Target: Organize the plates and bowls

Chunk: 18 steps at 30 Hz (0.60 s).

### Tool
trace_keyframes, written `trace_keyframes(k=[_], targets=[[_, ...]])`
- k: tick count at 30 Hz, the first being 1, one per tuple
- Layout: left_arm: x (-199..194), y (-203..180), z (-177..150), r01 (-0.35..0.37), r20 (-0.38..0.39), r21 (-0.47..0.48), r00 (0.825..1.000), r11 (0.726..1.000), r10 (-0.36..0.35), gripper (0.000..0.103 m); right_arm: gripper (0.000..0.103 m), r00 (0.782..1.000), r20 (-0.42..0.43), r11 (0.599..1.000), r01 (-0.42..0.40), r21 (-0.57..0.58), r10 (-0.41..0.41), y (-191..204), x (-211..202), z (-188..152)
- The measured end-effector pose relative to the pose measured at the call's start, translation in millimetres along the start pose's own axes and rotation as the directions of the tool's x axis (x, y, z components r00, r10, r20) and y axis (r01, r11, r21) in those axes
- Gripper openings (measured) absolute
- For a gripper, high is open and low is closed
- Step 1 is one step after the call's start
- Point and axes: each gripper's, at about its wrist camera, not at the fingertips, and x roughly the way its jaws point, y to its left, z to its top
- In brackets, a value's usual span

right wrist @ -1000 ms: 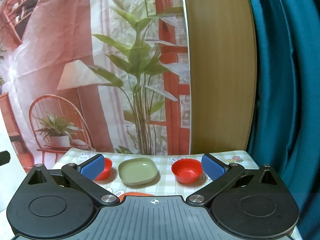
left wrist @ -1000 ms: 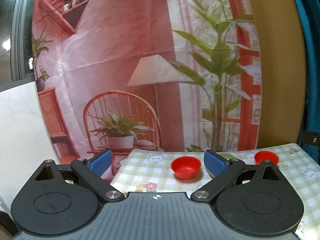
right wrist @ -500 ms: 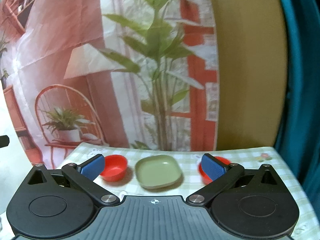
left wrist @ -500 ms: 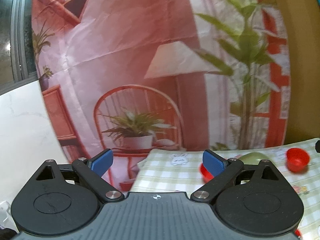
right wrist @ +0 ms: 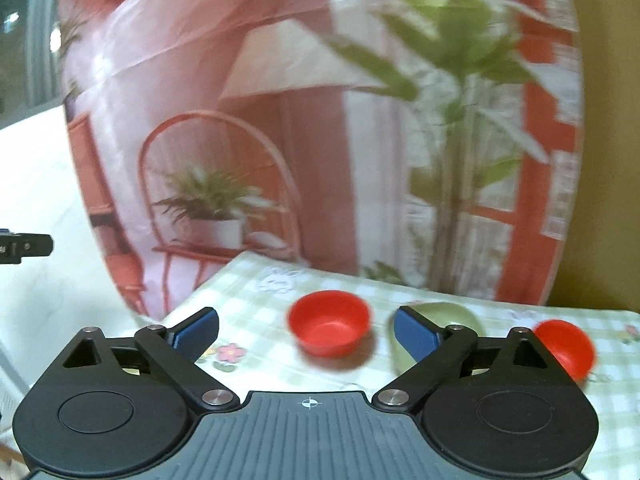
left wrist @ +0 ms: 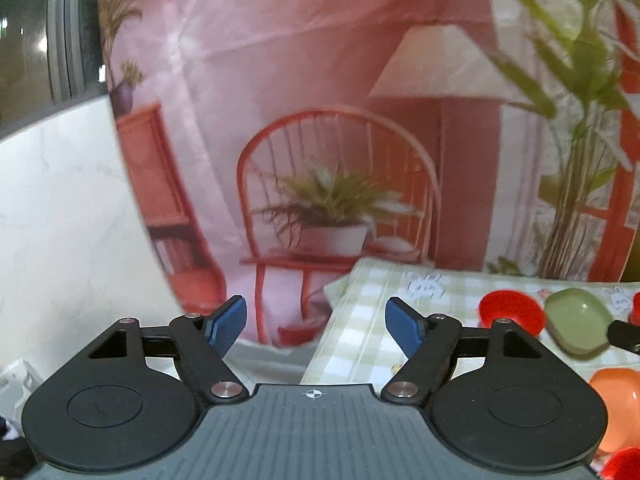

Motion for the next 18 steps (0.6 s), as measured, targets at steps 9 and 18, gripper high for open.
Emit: trace_keyframes(k=[9,18], targets=[[72.1,42.4,-53.2,0.017,-0.185,-0.094,0.982,0.995,-0.035,0.062,0.073,0.979,-0.187,0.992,-0.095,-0.084,0.078,60.5,83.3,-25.4],[115.7,43.8,-117.2,0.027,-0.292,-0.082,0.955,0.996,-0.050,0.029,0.048,0.940,-0.321,0.984,-0.151,-0.099,0.112,91.0,134.8,-50.7]])
